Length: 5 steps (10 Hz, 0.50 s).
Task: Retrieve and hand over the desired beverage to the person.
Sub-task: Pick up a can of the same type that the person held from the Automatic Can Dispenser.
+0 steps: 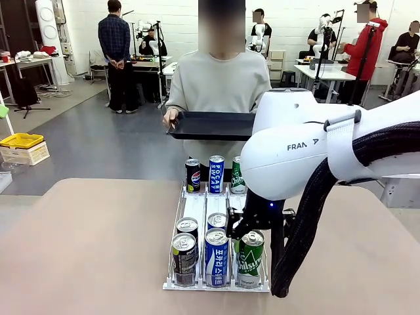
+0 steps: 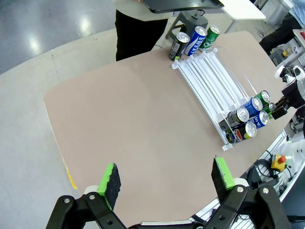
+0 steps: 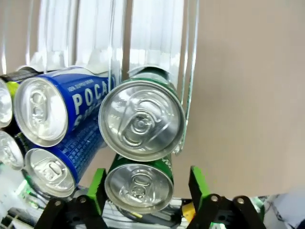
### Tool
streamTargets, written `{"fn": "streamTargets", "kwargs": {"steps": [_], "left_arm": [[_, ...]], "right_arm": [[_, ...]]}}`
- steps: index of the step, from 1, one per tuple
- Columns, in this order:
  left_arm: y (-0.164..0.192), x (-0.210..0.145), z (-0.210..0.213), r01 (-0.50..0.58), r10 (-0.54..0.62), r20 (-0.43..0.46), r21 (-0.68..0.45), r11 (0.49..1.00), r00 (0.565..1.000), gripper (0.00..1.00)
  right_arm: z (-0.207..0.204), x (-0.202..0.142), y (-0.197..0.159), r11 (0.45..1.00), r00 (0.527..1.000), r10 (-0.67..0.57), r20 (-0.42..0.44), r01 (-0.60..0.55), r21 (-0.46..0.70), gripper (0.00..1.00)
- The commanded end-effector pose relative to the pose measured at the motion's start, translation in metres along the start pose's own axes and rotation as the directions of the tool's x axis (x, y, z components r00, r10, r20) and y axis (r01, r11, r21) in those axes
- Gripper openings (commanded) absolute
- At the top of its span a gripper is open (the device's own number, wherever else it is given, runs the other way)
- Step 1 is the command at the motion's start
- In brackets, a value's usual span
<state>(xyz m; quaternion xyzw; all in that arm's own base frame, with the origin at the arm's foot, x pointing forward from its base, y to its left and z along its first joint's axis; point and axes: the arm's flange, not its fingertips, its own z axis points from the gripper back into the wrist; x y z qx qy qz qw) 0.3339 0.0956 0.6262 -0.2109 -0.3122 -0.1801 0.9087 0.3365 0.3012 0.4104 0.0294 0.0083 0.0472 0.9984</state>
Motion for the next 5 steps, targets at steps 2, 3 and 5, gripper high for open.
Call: {"fn": "streamTargets", "kwargs": {"steps": [2, 3, 5], "left_arm": [[0.0023, 0.0006, -0.0003, 0.008, -0.008, 0.016, -0.009, 1.000, 1.000, 1.00], [0.0023, 0.0006, -0.0003, 0.008, -0.008, 0.016, -0.009, 1.000, 1.000, 1.00], [0.0023, 0.0006, -0.0003, 0.008, -0.008, 0.016, -0.009, 1.000, 1.000, 1.00]], "right_arm": [[-0.0041, 0.0001, -0.0006, 0.998, 0.998, 0.055, 0.009, -0.055, 0.027, 0.00], [-0.0042, 0.0002, -0.0005, 0.998, 0.999, 0.054, 0.009, -0.054, 0.025, 0.00], [-0.0046, 0.0001, -0.0008, 0.998, 0.999, 0.052, 0.005, -0.052, 0.027, 0.06]]}}
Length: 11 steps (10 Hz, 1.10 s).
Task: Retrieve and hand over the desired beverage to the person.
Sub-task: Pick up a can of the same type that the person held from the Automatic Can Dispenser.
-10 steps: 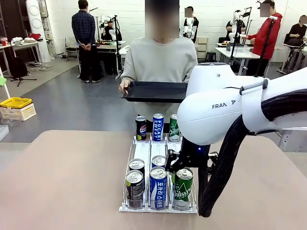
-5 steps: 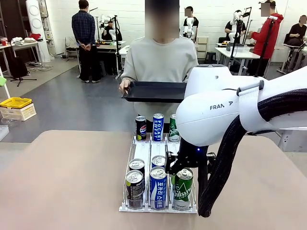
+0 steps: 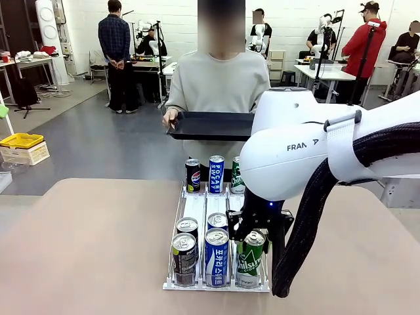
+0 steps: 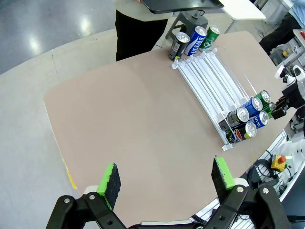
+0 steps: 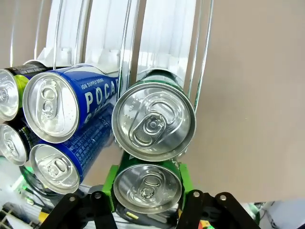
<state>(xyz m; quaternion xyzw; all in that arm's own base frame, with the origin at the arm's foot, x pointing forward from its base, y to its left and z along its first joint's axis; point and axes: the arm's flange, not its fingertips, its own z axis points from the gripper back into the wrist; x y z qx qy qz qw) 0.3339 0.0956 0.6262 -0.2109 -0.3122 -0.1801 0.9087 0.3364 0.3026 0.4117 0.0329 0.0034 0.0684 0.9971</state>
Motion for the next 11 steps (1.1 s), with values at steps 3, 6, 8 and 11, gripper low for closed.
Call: {"fn": "streamTargets", "kwargs": {"steps": [3, 6, 8, 11], "left_arm": [[0.002, 0.001, 0.000, 0.008, -0.008, 0.016, -0.009, 1.000, 1.000, 1.00], [0.002, 0.001, 0.000, 0.008, -0.008, 0.016, -0.009, 1.000, 1.000, 1.00], [0.002, 0.001, 0.000, 0.008, -0.008, 0.016, -0.009, 1.000, 1.000, 1.00], [0.002, 0.001, 0.000, 0.008, -0.008, 0.016, -0.009, 1.000, 1.000, 1.00]], "right_arm": [[0.002, -0.007, 0.000, 1.000, 1.000, 0.000, -0.001, 0.000, 0.002, 0.00], [0.083, -0.047, 0.018, 0.998, 1.000, -0.007, -0.014, 0.007, -0.059, 0.00], [0.158, -0.068, 0.038, 0.991, 0.999, -0.043, -0.017, 0.041, -0.125, 0.00], [0.276, -0.080, 0.057, 0.993, 0.995, -0.072, 0.072, 0.078, -0.092, 0.00]]}}
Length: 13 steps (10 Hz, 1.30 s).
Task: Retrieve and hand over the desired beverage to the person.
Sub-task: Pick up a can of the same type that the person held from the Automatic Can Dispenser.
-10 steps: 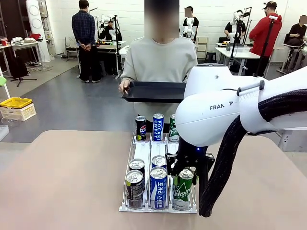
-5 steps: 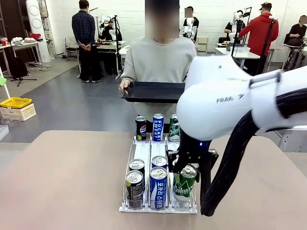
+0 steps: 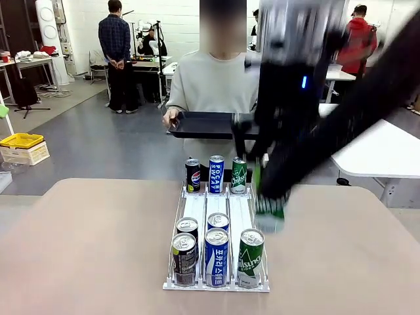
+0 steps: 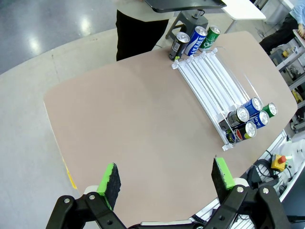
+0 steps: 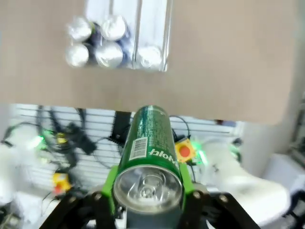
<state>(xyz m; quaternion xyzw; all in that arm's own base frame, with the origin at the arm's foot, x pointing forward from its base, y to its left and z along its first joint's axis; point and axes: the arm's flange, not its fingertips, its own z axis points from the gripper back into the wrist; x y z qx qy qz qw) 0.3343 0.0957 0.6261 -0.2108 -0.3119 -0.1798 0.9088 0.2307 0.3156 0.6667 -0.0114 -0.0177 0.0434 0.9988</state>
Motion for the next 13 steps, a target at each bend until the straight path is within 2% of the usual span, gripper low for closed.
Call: {"fn": "streamTargets", "kwargs": {"steps": [1, 2, 4, 5, 10, 12, 13], "left_arm": [[0.002, 0.000, 0.000, 0.009, -0.009, 0.017, -0.009, 1.000, 1.000, 1.00], [0.002, 0.000, 0.000, 0.009, -0.009, 0.017, -0.009, 1.000, 1.000, 1.00], [0.002, 0.000, 0.000, 0.009, -0.009, 0.017, -0.009, 1.000, 1.000, 1.00], [0.002, 0.000, 0.000, 0.009, -0.009, 0.017, -0.009, 1.000, 1.000, 1.00], [0.002, 0.000, 0.000, 0.009, -0.009, 0.017, -0.009, 1.000, 1.000, 1.00], [0.002, 0.000, 0.000, 0.009, -0.009, 0.017, -0.009, 1.000, 1.000, 1.00], [0.002, 0.000, 0.000, 0.009, -0.009, 0.017, -0.009, 1.000, 1.000, 1.00]], "right_arm": [[0.053, 0.026, 0.013, 0.999, 0.997, -0.039, 0.061, 0.038, 0.011, 0.00], [0.074, 0.034, 0.012, 0.998, 0.995, -0.059, 0.084, 0.057, 0.026, 0.00], [0.092, 0.064, 0.015, 0.998, 0.991, -0.066, 0.120, 0.063, 0.026, 0.00], [0.093, 0.080, 0.013, 0.996, 0.992, -0.079, 0.095, 0.075, 0.049, 0.00], [0.061, 0.161, -0.013, 0.988, 0.993, -0.109, 0.037, 0.104, 0.113, 0.00], [0.057, 0.171, -0.015, 0.991, 0.997, -0.065, 0.037, 0.060, 0.122, 0.00], [0.049, 0.168, -0.018, 0.988, 0.993, -0.116, 0.013, 0.114, 0.101, 0.00]]}}
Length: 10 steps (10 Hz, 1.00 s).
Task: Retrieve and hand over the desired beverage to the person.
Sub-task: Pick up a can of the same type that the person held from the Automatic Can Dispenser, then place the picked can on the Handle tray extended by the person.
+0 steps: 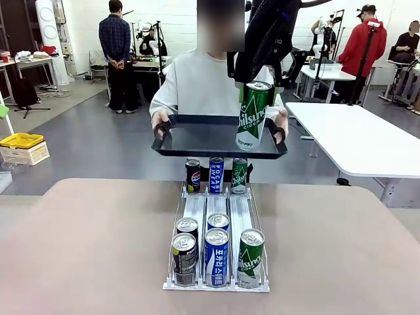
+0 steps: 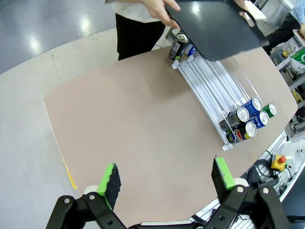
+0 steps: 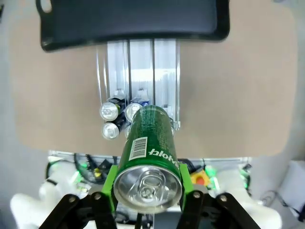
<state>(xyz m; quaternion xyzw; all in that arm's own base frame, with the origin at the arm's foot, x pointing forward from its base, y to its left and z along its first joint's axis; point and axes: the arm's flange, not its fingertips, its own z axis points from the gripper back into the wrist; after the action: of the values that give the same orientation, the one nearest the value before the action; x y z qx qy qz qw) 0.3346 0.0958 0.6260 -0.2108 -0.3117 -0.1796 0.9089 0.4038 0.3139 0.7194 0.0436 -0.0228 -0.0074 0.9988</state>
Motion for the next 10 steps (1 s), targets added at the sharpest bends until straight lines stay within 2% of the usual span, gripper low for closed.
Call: {"fn": "streamTargets", "kwargs": {"steps": [1, 10], "left_arm": [[0.0018, 0.0003, 0.0001, 0.009, -0.009, 0.017, -0.009, 1.000, 1.000, 1.00], [0.0018, 0.0003, 0.0001, 0.009, -0.009, 0.017, -0.009, 1.000, 1.000, 1.00]], "right_arm": [[0.0028, -0.0063, -0.0002, 1.000, 1.000, -0.011, 0.006, 0.011, -0.008, 0.00], [0.0028, -0.0063, -0.0002, 1.000, 1.000, -0.011, 0.006, 0.011, -0.008, 0.00]]}}
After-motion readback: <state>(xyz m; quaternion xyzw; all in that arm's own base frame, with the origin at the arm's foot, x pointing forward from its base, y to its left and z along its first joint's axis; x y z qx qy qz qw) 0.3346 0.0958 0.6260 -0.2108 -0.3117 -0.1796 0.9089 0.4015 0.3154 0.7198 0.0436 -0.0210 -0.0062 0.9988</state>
